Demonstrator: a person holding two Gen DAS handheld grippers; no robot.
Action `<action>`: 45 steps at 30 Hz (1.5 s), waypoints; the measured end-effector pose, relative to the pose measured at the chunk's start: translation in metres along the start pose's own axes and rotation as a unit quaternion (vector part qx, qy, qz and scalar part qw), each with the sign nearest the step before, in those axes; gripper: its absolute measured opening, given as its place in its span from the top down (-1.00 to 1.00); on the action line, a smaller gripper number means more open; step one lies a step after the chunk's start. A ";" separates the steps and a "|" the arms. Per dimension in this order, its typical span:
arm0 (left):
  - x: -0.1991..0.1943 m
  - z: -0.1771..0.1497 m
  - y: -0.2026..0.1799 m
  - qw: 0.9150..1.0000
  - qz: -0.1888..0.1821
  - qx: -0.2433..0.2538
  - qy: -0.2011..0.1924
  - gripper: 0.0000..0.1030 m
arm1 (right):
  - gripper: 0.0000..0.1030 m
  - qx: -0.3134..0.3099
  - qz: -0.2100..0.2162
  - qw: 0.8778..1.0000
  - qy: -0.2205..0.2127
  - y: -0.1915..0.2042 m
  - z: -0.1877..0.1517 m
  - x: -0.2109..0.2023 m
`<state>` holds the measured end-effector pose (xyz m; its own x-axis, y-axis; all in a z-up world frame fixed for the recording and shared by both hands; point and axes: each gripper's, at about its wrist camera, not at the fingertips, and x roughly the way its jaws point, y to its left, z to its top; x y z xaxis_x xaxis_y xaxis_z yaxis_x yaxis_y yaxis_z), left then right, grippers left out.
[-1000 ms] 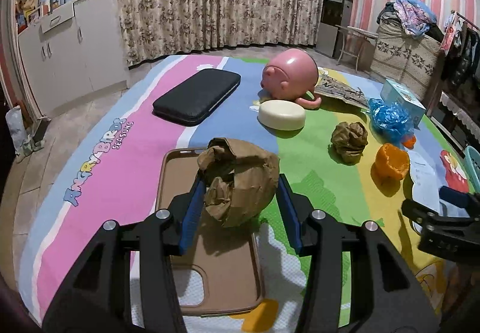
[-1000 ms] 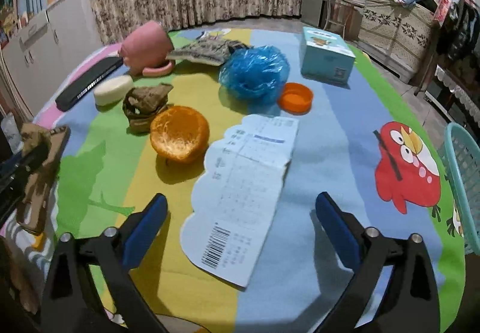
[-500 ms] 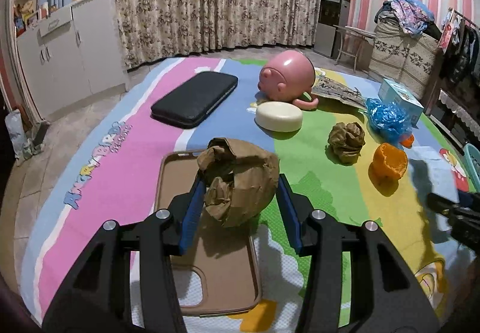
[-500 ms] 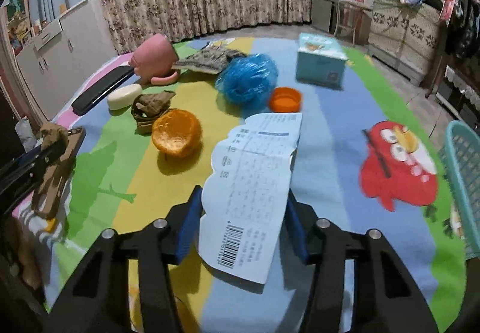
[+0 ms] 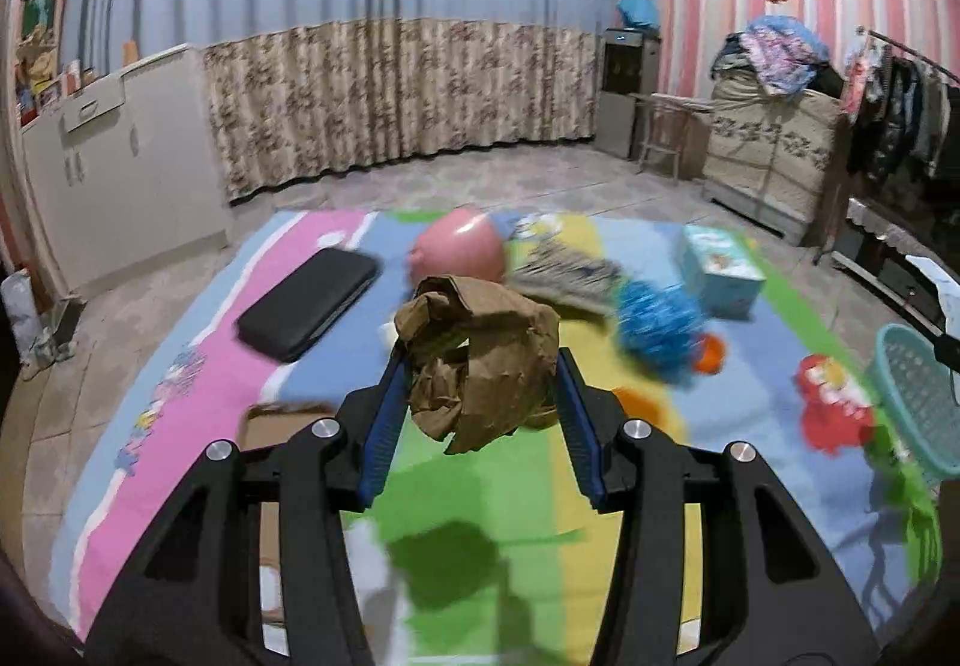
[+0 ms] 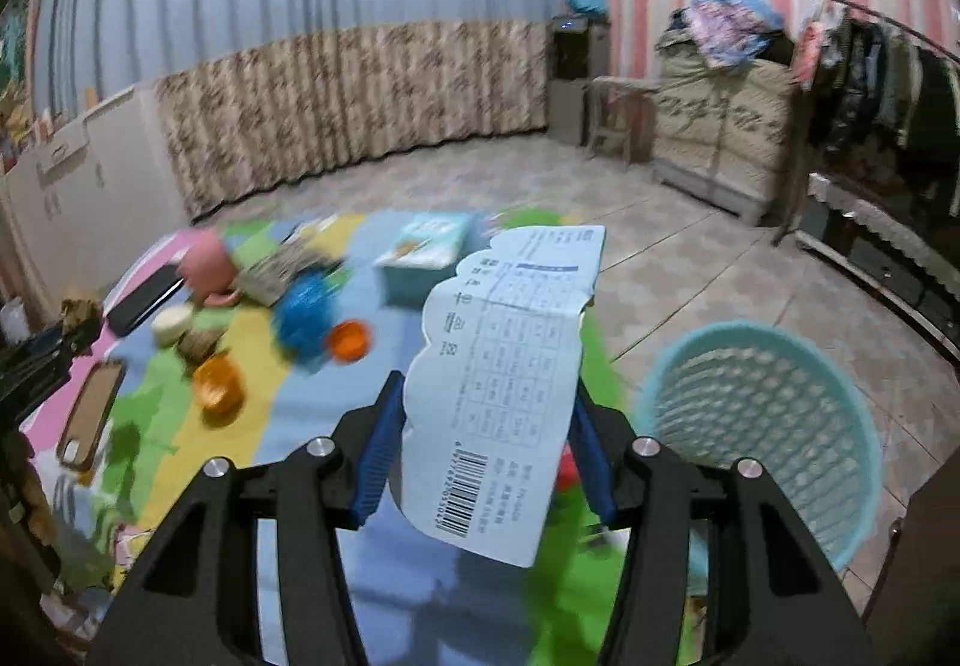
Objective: Collect trash
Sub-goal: 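Carry the brown paper and white receipt over the teal basket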
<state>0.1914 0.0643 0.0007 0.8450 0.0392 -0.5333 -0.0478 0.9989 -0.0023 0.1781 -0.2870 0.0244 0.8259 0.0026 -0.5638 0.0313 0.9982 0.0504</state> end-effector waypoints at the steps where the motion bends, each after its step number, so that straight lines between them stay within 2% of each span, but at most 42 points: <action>1: 0.000 0.003 -0.010 1.000 -0.004 0.006 -0.002 0.09 | -0.01 0.004 -0.004 1.000 -0.003 -0.009 0.000 -0.002; 9: -0.006 0.016 -0.106 0.997 -0.052 0.057 -0.024 0.09 | -0.01 0.053 -0.048 0.997 -0.008 -0.104 -0.009 -0.003; 14: -0.003 0.015 -0.166 0.992 -0.091 0.082 -0.023 0.09 | -0.01 0.091 -0.063 0.994 -0.004 -0.142 -0.019 0.002; 21: 0.008 0.004 -0.255 0.981 -0.152 0.118 -0.009 0.09 | -0.01 0.125 -0.074 0.989 -0.015 -0.189 -0.026 0.002; 27: 0.019 -0.008 -0.316 0.972 -0.194 0.134 0.005 0.09 | -0.01 0.132 -0.070 0.989 -0.020 -0.206 -0.034 0.005; 33: 0.038 -0.017 -0.364 0.965 -0.217 0.142 0.027 0.09 | -0.01 0.159 -0.068 0.985 -0.016 -0.228 -0.042 0.013; 37: 0.047 -0.020 -0.385 0.962 -0.224 0.151 0.035 0.07 | -0.01 0.161 -0.077 0.984 -0.012 -0.234 -0.044 0.017; 41: 0.047 -0.022 -0.406 0.958 -0.228 0.172 0.028 0.04 | -0.01 0.165 -0.083 0.983 -0.005 -0.234 -0.045 0.021; 44: 0.048 -0.022 -0.417 0.955 -0.233 0.181 0.028 -0.02 | -0.01 0.163 -0.083 0.983 -0.006 -0.235 -0.045 0.022; 45: 0.048 -0.022 -0.419 0.954 -0.233 0.184 0.029 -0.11 | 0.00 0.162 -0.083 0.983 -0.005 -0.235 -0.045 0.022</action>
<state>0.2397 -0.3533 -0.0427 0.6970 -0.4035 -0.5927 0.5258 0.8497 0.0399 0.1639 -0.5190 -0.0366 0.7998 -0.1613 -0.5783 0.3424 0.9137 0.2188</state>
